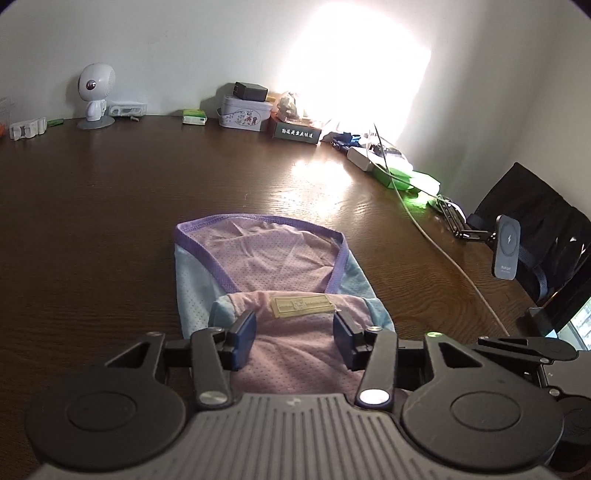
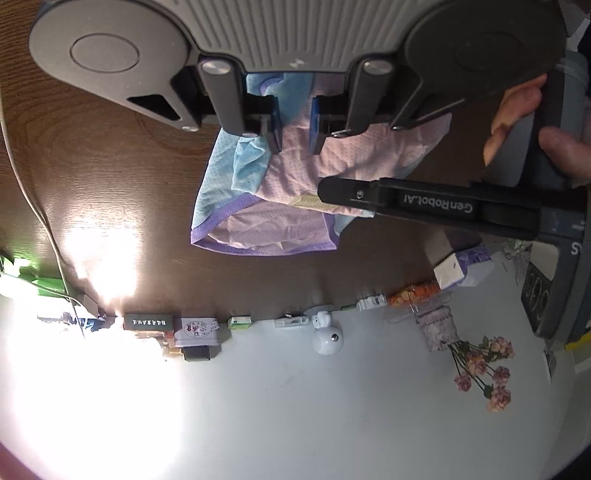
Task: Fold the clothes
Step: 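Lift the gripped end with both tools and fold it over toward the purple-trimmed end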
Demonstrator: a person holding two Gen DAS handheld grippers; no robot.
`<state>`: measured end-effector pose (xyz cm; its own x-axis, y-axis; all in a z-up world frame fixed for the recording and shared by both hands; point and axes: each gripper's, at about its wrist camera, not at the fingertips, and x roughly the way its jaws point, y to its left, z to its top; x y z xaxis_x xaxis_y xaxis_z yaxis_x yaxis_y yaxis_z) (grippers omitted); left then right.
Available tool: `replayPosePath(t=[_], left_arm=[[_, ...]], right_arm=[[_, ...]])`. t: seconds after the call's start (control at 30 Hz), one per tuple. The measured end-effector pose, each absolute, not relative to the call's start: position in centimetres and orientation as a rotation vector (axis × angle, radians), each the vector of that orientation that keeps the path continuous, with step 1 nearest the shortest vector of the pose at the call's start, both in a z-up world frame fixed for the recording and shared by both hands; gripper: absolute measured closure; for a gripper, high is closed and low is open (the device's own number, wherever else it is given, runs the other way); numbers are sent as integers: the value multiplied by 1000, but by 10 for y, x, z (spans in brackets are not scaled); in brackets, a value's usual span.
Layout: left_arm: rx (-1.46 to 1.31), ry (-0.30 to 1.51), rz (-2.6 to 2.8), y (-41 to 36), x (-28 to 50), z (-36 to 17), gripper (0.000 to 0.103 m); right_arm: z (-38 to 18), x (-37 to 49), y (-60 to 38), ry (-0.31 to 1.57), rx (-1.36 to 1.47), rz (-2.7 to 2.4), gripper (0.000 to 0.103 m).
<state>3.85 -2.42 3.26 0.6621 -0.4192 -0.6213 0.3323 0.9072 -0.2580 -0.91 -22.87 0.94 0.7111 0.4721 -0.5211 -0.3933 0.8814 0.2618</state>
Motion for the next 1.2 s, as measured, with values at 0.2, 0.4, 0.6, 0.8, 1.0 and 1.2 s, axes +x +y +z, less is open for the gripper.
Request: replayPosePath(t=[0.2,0.4,0.6,0.8,1.0,1.2], left_arm=[[-109,713,-469,-7,1,52,29],[-110,833,-427,-6,-6,20,33],[-140,824,-442,9,5,27,30],[-135,698,-281,22,85,44,21],[-44,780,-223,4,160,16,36],[7,751,-235,-6,161,1,85]], right_arm=[[14,-27,-240,591,137,515,80],[-3,-20,-239,664,146,495,80],[-2,-23,-248,681,133,485,72],[29,15,-260,604,137,442,66],[23,121,-261,726,117,338,71],[1,158,-244,789,82,310,85]])
